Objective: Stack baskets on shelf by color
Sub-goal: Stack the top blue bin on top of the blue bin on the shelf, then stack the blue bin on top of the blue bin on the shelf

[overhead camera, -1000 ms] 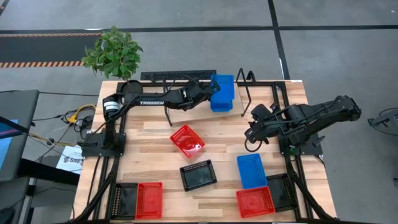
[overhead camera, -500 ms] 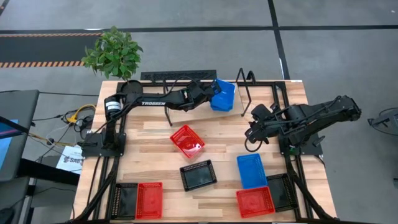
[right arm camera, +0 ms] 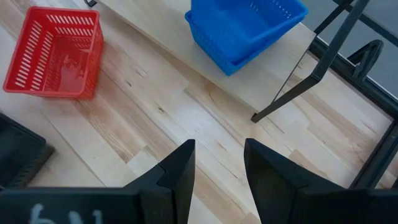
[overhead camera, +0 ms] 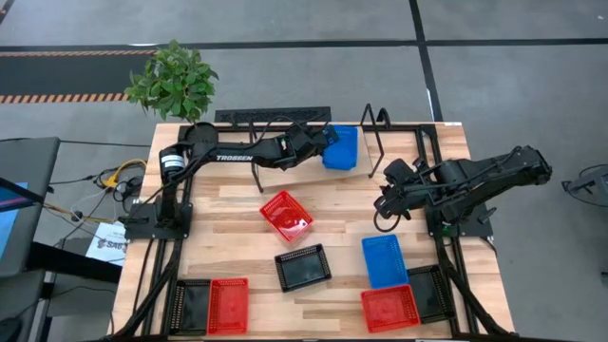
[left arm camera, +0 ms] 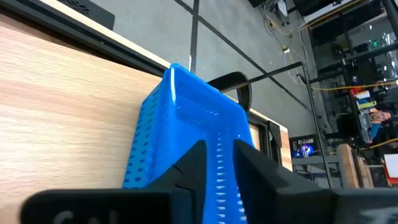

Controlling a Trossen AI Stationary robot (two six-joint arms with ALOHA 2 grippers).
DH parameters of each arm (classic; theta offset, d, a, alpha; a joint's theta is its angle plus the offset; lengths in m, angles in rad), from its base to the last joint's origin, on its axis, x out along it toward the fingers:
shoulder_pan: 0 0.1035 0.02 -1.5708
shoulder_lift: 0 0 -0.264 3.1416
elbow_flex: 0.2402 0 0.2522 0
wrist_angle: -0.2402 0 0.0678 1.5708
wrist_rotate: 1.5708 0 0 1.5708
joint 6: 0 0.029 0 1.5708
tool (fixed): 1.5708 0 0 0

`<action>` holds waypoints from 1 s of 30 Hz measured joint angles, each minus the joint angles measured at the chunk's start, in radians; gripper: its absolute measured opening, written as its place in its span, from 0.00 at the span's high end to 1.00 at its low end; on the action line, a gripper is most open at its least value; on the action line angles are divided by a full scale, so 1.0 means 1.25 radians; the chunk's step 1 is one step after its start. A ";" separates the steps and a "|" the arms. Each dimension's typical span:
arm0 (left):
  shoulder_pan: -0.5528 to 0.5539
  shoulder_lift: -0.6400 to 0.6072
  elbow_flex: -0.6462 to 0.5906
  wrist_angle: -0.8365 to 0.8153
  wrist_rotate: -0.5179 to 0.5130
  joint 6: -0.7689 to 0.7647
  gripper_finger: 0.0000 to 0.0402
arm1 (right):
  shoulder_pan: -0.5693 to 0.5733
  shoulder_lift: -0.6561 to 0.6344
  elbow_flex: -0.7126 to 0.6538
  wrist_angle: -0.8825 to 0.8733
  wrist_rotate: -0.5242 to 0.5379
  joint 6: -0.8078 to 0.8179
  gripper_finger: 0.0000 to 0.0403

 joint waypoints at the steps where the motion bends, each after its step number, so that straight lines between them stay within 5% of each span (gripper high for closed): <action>1: 0.000 0.000 0.000 0.001 0.001 0.004 0.80 | 0.000 0.000 0.000 0.000 0.000 0.000 0.60; 8: 0.000 -0.001 0.000 0.004 0.033 0.059 0.69 | 0.000 0.001 0.000 0.000 0.000 0.000 0.60; 19: -0.028 -0.056 0.001 -0.068 0.390 0.447 0.68 | 0.044 0.001 0.000 -0.032 -0.007 0.120 0.60; 24: -0.091 -0.098 0.001 -0.173 0.396 0.566 0.68 | 0.108 0.000 -0.031 -0.046 -0.011 0.268 0.60; 30: -0.175 -0.141 0.001 -0.242 0.366 0.675 0.68 | 0.211 0.016 -0.162 0.041 -0.132 0.396 0.60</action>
